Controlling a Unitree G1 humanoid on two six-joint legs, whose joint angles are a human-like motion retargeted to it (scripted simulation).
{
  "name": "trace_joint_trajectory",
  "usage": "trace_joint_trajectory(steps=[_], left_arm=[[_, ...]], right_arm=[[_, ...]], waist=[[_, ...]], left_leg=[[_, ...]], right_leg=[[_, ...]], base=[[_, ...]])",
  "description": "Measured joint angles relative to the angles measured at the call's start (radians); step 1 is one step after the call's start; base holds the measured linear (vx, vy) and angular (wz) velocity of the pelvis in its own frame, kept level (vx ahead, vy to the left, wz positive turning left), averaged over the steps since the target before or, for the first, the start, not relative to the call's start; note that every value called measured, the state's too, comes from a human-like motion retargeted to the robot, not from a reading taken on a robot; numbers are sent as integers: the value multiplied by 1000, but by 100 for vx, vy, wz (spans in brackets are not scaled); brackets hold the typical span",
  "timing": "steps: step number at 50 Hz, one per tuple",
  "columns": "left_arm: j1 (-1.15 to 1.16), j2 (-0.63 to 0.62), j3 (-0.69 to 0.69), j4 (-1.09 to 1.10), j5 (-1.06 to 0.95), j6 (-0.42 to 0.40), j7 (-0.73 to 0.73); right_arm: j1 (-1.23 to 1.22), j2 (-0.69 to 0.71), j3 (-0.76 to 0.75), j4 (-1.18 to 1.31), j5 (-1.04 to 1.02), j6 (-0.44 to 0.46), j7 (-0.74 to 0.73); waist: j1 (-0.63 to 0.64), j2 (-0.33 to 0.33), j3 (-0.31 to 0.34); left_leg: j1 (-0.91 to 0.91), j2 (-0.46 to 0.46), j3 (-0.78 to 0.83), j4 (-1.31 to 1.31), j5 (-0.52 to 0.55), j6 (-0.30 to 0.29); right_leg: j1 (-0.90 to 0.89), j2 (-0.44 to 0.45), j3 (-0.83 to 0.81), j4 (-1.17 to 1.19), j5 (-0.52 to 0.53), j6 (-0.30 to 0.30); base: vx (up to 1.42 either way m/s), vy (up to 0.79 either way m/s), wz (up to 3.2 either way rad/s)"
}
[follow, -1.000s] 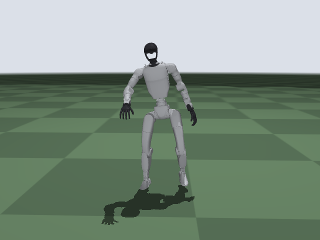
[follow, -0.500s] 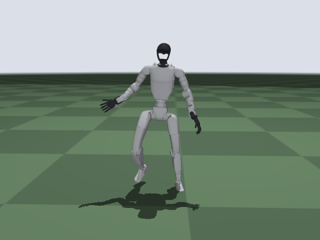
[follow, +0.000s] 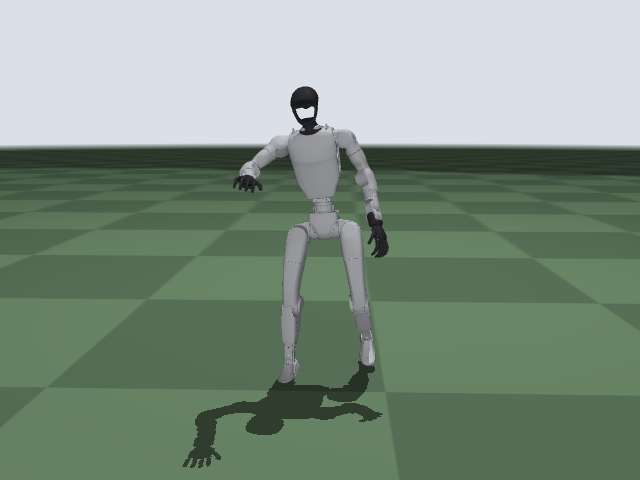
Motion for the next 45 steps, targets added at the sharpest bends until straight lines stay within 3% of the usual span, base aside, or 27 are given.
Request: trace_joint_trajectory(steps=[5, 7, 12, 15, 18, 22, 25, 31, 35, 41, 45], left_arm=[[122, -67, 74, 125, 42, -14, 2], [183, -68, 93, 156, 54, -21, 1], [282, -56, 183, 252, 46, -26, 73], [303, -41, 258, 332, -3, -18, 97], [302, -22, 317, 381, -63, 7, 92], [296, 12, 318, 332, -119, 52, 72], [271, 44, 271, 245, -159, 70, 99], [136, 121, 165, 116, -155, 72, 110], [-6, 157, 111, 71, -177, 67, 114], [-186, 146, 93, 5, -281, 28, 160], [-220, 112, 88, -43, -301, -18, 188]], right_arm=[[80, 230, 38, 313, 21, 12, 105], [162, 277, -40, 365, 72, 14, 69], [357, 326, -197, 401, 243, 16, -59], [485, 363, -337, 440, 454, -5, -111], [613, 399, -534, 472, 783, -57, -93], [785, 417, -834, 423, 1194, -142, -59], [881, 387, -973, 331, 1350, -202, -86], [955, 216, -1085, 146, 1328, -282, -138], [924, 86, -1119, 33, 1253, -284, -146], [786, -98, -1056, -152, 954, -193, -211], [498, -216, -738, -217, 543, -44, -281]], waist=[[78, -12, 2], [116, -28, -8], [166, -49, -30], [196, -52, -40], [204, -69, -43], [180, -87, -30], [122, -68, -16], [0, -15, -16], [-48, -7, -20], [-87, -13, -21], [-110, -22, -7]], left_leg=[[-110, -13, 41, 35, -42, 15], [-132, -14, 51, -26, -59, 9], [-121, 49, 114, -344, -64, 14], [-50, 89, 142, -590, 23, -15], [11, 72, 116, -689, 128, -22], [77, 57, 97, -681, 94, 5], [141, 66, 68, -729, 94, 15], [212, 107, -7, -790, 83, 1], [232, 103, -39, -802, 62, 0], [262, 60, -71, -790, 16, -22], [287, 17, -77, -714, -44, -16]], right_leg=[[64, -29, 48, -72, -1, -12], [71, -44, 52, -62, -17, 35], [114, -49, 47, -82, -50, 68], [157, -28, 46, -95, -75, 71], [195, -39, 42, -82, -91, 43], [136, -47, 43, 160, -62, -33], [26, 5, 89, 428, -32, -88], [-165, 45, 15, 741, -138, -154], [-251, 50, 8, 731, -144, -138], [-201, -6, -84, 308, -128, -56], [-60, -4, -58, -91, 61, 13]], base=[[40, 4, -46], [41, 9, -27], [43, 15, -11], [46, 23, -23], [44, 32, -6], [41, 31, 22], [36, 26, 62], [32, 13, 71], [31, 3, 50], [37, -6, 39], [43, -17, 11]])
